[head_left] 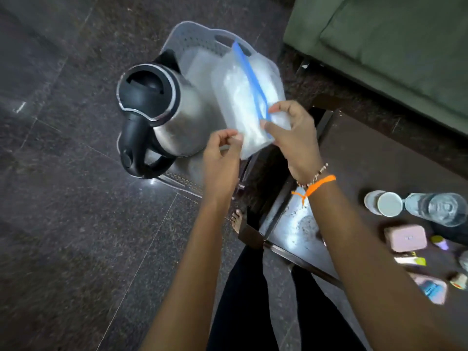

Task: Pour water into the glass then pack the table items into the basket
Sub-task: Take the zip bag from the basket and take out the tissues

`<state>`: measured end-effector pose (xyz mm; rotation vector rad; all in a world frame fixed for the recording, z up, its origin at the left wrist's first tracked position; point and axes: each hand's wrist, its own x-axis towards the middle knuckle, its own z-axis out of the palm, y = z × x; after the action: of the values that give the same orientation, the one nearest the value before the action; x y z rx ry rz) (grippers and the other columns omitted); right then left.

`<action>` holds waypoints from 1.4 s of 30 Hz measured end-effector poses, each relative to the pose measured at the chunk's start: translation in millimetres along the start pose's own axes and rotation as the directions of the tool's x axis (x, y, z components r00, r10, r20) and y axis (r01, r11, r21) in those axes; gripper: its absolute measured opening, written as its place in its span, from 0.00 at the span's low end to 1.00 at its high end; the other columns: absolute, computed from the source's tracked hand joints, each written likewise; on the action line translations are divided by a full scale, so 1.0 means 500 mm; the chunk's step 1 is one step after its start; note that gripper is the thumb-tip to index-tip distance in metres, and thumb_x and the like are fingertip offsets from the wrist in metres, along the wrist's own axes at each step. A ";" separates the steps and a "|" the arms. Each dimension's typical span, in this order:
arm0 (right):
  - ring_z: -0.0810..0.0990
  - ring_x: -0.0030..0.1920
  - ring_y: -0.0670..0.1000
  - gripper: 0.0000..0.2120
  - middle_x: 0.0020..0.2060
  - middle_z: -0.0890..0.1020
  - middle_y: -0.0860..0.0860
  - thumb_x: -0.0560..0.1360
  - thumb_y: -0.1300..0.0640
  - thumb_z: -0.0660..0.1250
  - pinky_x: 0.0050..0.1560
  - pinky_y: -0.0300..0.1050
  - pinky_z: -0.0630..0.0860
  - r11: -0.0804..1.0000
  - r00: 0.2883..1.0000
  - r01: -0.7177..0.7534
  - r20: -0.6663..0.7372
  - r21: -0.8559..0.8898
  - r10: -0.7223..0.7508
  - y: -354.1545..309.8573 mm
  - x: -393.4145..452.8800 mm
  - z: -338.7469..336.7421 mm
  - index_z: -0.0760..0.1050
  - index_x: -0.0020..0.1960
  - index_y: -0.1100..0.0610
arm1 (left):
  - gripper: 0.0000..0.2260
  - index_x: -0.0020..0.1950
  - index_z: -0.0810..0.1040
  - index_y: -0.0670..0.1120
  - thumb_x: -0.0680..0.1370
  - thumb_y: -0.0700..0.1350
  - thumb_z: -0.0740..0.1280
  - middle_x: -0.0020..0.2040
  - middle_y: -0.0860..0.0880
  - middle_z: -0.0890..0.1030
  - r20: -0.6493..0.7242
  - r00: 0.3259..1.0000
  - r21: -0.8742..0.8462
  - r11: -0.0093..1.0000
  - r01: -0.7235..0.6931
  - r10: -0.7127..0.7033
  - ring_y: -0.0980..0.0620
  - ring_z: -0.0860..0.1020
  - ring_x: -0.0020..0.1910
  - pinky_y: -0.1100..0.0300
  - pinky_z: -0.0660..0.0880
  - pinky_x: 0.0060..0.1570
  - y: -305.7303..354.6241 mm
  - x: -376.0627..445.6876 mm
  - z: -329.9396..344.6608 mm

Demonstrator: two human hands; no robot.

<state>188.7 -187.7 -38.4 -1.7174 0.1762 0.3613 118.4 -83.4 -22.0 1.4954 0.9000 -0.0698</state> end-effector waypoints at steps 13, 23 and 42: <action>0.72 0.63 0.55 0.20 0.61 0.73 0.53 0.70 0.61 0.71 0.68 0.57 0.68 0.982 0.972 -0.156 0.160 -0.108 0.172 0.084 -0.250 -0.362 0.69 0.58 0.53 | 0.07 0.34 0.74 0.42 0.73 0.39 0.64 0.33 0.49 0.75 0.166 0.985 0.278 0.961 -0.005 -0.043 0.52 0.73 0.35 0.48 0.76 0.44 -0.054 -0.217 0.243; 0.67 0.64 0.55 0.07 0.62 0.72 0.52 0.67 0.52 0.73 0.57 0.38 0.58 0.809 0.998 -0.058 -0.058 -0.585 0.029 0.120 -0.303 -0.542 0.81 0.43 0.54 | 0.11 0.34 0.73 0.47 0.76 0.38 0.65 0.31 0.52 0.76 0.293 0.956 0.173 0.984 -0.039 -0.014 0.55 0.74 0.33 0.57 0.78 0.43 -0.136 -0.391 0.371; 0.71 0.37 0.52 0.11 0.33 0.75 0.57 0.69 0.74 0.55 0.40 0.43 0.69 0.888 0.962 -0.193 0.098 -0.417 0.255 0.135 -0.361 -0.631 0.73 0.36 0.64 | 0.04 0.41 0.76 0.43 0.75 0.37 0.67 0.37 0.57 0.74 0.462 0.840 0.336 0.820 -0.463 0.285 0.58 0.75 0.36 0.64 0.73 0.40 -0.210 -0.512 0.451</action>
<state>42.0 -524.2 4.0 -2.0745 0.2004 0.7400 -10.4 -416.2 -6.7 1.9707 0.2423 -0.2824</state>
